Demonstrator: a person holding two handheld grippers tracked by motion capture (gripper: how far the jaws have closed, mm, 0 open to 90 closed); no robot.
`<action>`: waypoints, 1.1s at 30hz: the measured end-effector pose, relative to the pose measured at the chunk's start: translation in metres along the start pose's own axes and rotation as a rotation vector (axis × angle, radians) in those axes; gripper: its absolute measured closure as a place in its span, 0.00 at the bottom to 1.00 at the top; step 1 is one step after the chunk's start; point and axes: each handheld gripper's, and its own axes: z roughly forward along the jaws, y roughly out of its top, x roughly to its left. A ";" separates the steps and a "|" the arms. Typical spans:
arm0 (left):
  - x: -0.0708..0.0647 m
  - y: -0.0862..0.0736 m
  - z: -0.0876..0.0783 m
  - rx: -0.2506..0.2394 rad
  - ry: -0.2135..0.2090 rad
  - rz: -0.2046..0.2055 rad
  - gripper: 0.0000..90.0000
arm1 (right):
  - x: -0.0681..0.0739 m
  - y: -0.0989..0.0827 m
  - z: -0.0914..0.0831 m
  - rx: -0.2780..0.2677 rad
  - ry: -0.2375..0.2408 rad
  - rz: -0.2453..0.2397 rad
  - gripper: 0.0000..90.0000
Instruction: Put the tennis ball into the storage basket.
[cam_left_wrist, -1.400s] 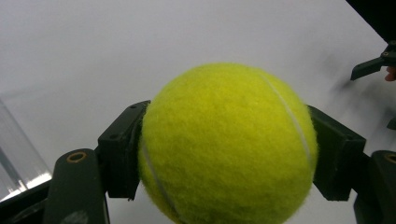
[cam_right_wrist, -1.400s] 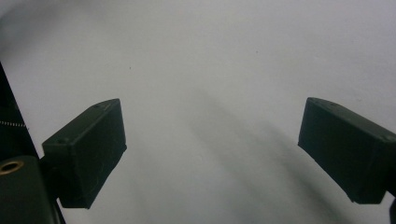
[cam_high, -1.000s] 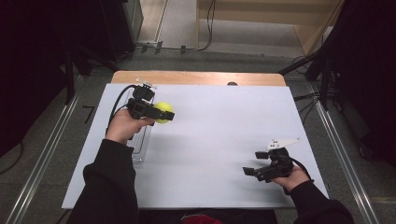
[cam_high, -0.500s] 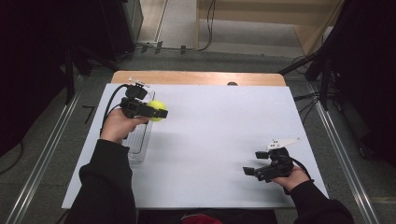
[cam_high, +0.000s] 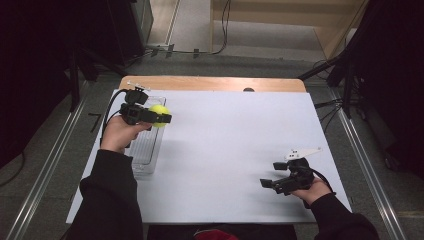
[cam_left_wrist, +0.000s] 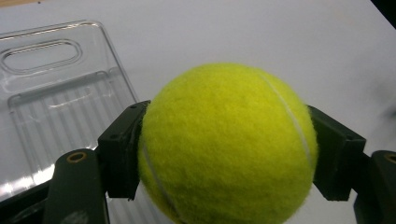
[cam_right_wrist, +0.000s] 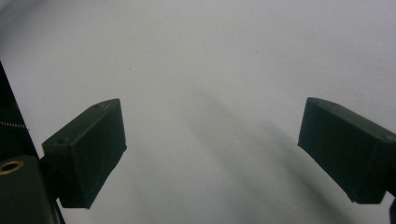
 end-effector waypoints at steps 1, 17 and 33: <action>0.001 0.000 -0.001 -0.002 0.007 -0.004 0.29 | 0.000 0.000 0.000 0.000 0.001 -0.001 0.06; 0.016 -0.007 -0.013 -0.040 0.073 -0.050 0.29 | 0.001 0.003 0.002 0.003 0.015 -0.020 0.06; 0.025 -0.014 -0.007 -0.069 0.149 -0.088 0.29 | 0.005 0.003 0.000 -0.007 0.005 -0.027 0.06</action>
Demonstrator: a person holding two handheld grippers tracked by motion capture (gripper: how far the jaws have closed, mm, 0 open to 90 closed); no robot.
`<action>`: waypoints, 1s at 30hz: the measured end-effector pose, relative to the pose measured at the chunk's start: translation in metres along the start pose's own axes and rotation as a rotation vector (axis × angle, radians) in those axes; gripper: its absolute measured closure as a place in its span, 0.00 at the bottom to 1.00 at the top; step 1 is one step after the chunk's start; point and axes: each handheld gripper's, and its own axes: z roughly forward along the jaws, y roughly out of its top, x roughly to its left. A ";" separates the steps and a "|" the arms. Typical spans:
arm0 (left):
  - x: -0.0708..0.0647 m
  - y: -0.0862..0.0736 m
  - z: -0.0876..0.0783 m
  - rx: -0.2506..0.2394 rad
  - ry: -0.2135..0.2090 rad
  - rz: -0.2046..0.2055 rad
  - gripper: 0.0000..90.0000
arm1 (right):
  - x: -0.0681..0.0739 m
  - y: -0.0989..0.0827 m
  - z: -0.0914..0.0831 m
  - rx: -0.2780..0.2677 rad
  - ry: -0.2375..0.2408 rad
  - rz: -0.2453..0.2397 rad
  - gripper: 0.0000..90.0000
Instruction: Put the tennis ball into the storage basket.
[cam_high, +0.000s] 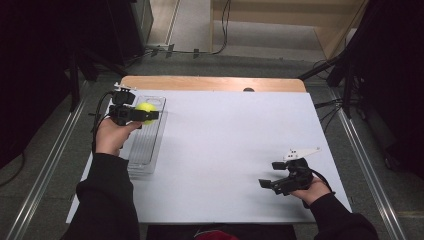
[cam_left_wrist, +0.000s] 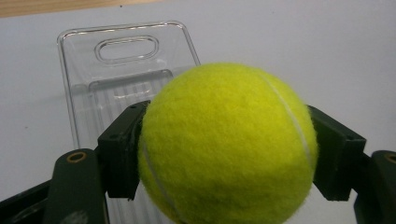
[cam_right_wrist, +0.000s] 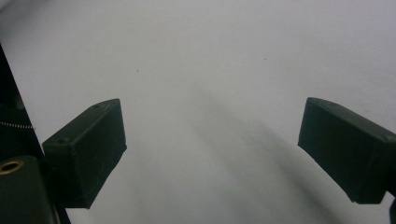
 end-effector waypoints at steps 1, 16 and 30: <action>0.000 0.000 0.000 -0.001 0.002 -0.001 0.29 | 0.000 0.000 0.000 0.003 -0.001 -0.008 0.06; 0.007 -0.007 0.012 0.006 0.022 -0.024 0.29 | 0.003 0.001 0.002 0.011 -0.006 -0.011 0.06; 0.011 -0.011 0.020 0.018 0.034 -0.038 0.29 | 0.002 0.000 0.000 0.005 -0.009 -0.002 0.06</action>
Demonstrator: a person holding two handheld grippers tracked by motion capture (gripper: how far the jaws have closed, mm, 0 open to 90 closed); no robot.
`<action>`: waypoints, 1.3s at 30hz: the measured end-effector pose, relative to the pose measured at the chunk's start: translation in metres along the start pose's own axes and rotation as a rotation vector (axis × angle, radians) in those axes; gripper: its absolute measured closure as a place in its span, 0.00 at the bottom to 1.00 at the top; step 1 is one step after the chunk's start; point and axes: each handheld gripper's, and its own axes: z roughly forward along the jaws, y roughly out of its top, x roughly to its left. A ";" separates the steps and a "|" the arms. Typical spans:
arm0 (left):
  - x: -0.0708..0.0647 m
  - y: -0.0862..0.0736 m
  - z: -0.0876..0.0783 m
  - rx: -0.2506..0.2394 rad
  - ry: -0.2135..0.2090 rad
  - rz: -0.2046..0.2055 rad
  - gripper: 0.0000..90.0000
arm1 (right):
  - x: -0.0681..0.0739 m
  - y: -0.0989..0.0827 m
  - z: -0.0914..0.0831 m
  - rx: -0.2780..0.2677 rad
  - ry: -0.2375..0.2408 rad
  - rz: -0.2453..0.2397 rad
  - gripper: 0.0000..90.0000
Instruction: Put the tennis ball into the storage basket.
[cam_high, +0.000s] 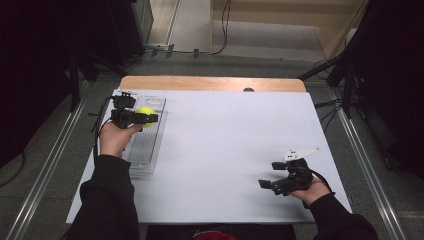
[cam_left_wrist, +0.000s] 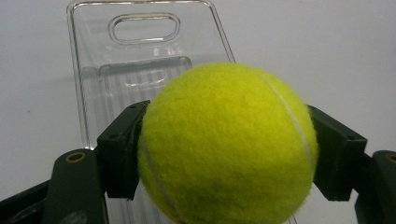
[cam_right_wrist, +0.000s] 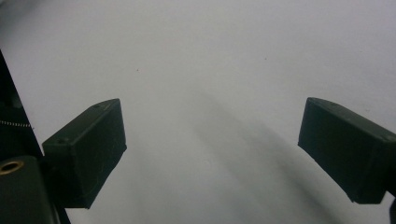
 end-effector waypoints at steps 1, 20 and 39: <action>0.000 0.000 0.001 0.004 0.003 0.003 0.28 | 0.000 0.000 0.000 0.002 -0.001 0.000 0.06; 0.003 -0.005 0.013 0.038 0.031 -0.007 0.28 | 0.000 0.000 0.000 0.003 0.001 -0.002 0.06; 0.003 -0.004 0.013 0.041 0.041 -0.022 0.23 | 0.000 0.000 0.000 0.000 0.000 -0.002 0.06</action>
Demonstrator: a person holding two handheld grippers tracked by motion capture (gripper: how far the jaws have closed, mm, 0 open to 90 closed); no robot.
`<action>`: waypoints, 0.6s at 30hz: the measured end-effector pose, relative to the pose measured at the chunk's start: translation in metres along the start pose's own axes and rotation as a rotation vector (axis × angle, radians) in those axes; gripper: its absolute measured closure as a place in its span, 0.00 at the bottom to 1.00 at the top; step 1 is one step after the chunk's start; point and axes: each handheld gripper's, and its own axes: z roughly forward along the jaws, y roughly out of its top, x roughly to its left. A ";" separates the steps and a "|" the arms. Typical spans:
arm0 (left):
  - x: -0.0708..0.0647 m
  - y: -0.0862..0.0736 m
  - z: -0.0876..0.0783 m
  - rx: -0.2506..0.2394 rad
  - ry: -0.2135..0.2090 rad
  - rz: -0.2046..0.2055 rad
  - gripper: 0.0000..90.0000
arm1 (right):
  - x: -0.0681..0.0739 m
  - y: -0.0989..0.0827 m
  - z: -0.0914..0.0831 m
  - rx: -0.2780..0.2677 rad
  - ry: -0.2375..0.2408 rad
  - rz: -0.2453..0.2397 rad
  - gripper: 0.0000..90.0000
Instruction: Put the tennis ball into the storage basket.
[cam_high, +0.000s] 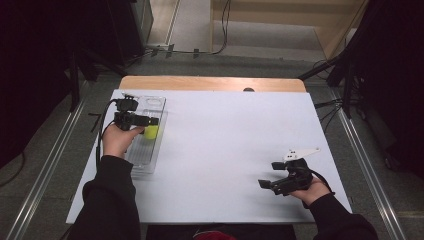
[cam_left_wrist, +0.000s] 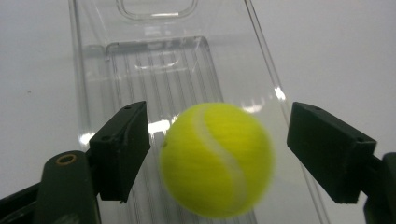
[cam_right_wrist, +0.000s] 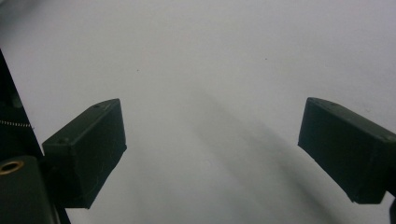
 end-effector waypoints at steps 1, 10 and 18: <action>0.000 0.000 -0.001 -0.002 -0.007 0.002 0.23 | 0.000 0.000 0.000 0.000 -0.001 0.000 0.06; -0.003 0.003 -0.006 -0.010 0.021 0.005 0.23 | 0.000 0.000 0.000 -0.001 0.000 0.000 0.06; -0.009 0.009 -0.019 -0.031 -0.013 0.017 0.23 | 0.000 0.000 -0.001 -0.001 -0.001 0.000 0.06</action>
